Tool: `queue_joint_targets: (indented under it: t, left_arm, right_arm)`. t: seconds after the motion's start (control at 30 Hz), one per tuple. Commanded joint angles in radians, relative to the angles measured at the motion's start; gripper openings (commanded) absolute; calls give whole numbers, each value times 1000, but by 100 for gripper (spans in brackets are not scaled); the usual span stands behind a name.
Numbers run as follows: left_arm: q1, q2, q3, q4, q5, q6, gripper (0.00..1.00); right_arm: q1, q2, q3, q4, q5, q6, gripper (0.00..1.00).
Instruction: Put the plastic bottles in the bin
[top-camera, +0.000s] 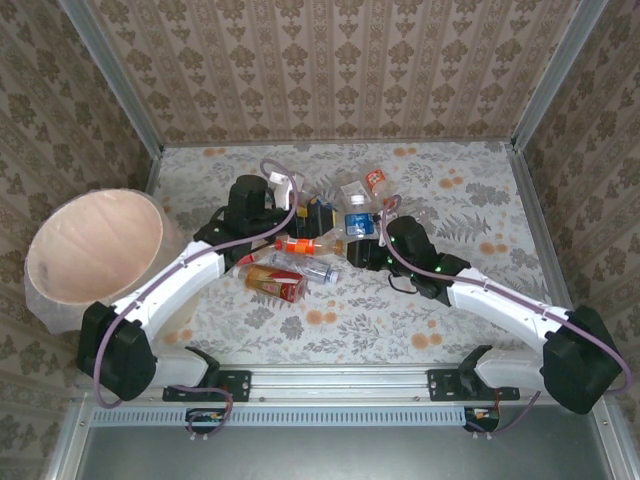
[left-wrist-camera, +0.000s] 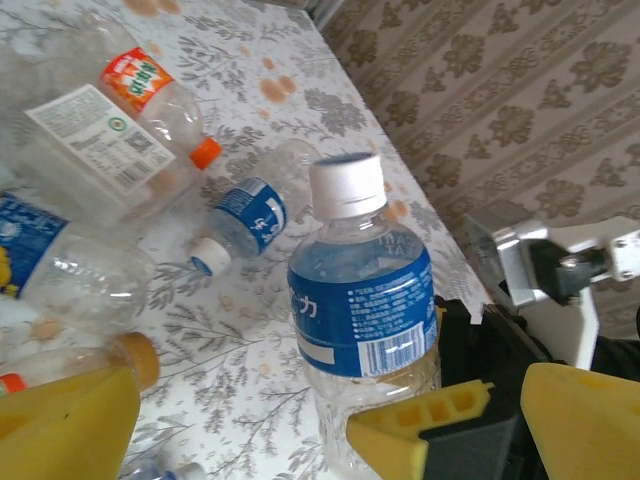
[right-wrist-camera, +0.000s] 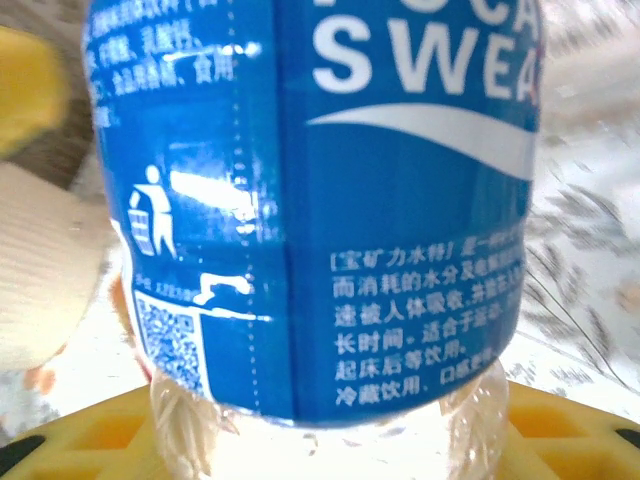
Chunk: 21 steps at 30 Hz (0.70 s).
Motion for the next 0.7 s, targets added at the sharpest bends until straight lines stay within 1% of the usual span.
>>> queue_joint_targets:
  t: [0.0,0.07,0.13,0.2,0.3,0.4,0.47,0.53,0.6,0.67]
  left_arm:
    - [-12,18,-7,92,77,-55,100]
    - [-20,35,2,101,83,-59,100]
    - [-20,47,3,151,156,-76,100]
    - [-22,53,2,181,174,-82,100]
    - [-23,58,7,155,142,-74,100]
    - [-24,57,2,145,74,-85,99]
    - [-24,60,3,147,55,-91,93]
    - [-26,68,9,127,58,-84,89]
    - [-29,80,14,110,68,-75,86]
    - [-32,84,11,116,79,-75,81]
  right_arm:
    - [7,-26,-7,154,-106,-87,37]
    - [14,-15,7,181,-145,-102,37]
    - [17,0,16,215,-193,-106,38]
    - [17,18,27,240,-225,-102,38]
    - [24,46,58,237,-262,-112,38]
    - [31,66,72,264,-309,-115,38]
    - [33,76,80,279,-333,-115,38]
    - [35,82,92,282,-345,-115,38]
    - [36,92,108,280,-352,-113,37]
    - [36,105,126,274,-348,-110,37]
